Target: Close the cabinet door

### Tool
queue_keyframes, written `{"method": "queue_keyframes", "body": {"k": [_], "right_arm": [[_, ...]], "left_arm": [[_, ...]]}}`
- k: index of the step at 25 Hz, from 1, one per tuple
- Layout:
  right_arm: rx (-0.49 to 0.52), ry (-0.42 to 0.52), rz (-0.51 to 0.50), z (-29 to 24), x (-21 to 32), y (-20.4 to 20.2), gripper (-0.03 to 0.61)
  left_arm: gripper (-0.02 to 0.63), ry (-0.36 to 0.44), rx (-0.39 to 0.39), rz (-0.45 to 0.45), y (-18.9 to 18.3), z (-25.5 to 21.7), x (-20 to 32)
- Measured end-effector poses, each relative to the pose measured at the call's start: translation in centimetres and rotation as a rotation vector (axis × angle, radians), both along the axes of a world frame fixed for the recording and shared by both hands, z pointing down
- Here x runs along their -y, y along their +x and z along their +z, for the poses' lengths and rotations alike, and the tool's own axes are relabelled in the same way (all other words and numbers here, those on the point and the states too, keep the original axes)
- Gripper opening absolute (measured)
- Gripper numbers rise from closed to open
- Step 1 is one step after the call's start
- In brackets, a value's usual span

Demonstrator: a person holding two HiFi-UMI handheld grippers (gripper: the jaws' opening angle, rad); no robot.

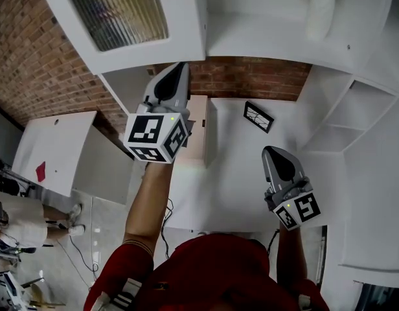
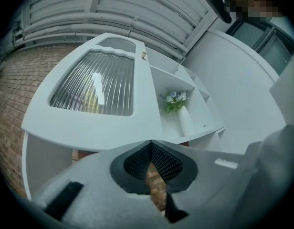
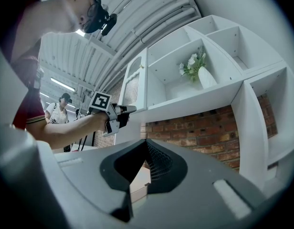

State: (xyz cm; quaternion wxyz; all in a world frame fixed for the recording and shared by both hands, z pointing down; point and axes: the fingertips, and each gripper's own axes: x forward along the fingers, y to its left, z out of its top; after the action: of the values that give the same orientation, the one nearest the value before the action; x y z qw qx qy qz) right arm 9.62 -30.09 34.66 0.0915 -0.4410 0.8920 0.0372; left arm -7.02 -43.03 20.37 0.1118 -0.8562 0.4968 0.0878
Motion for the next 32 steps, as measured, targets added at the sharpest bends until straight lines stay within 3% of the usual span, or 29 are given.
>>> {"method": "queue_keyframes", "body": {"k": [15,26,32], "right_arm": [[0.008,0.081,-0.051,-4.2,-0.4,-3.2,0.014],[0.027,0.099,-0.08,-5.0,-2.6,-4.8,0.014],[0.022,0.106,-0.076,-5.2,-3.4,-5.0,0.014]], "left_arm": [[-0.002,0.007,-0.041,0.167,1.1,3.5,-8.4],[0.002,-0.021,-0.076,0.224,1.1,6.1,-13.4],[0.002,-0.018,-0.057,0.268,2.0,6.8,-15.5]]}}
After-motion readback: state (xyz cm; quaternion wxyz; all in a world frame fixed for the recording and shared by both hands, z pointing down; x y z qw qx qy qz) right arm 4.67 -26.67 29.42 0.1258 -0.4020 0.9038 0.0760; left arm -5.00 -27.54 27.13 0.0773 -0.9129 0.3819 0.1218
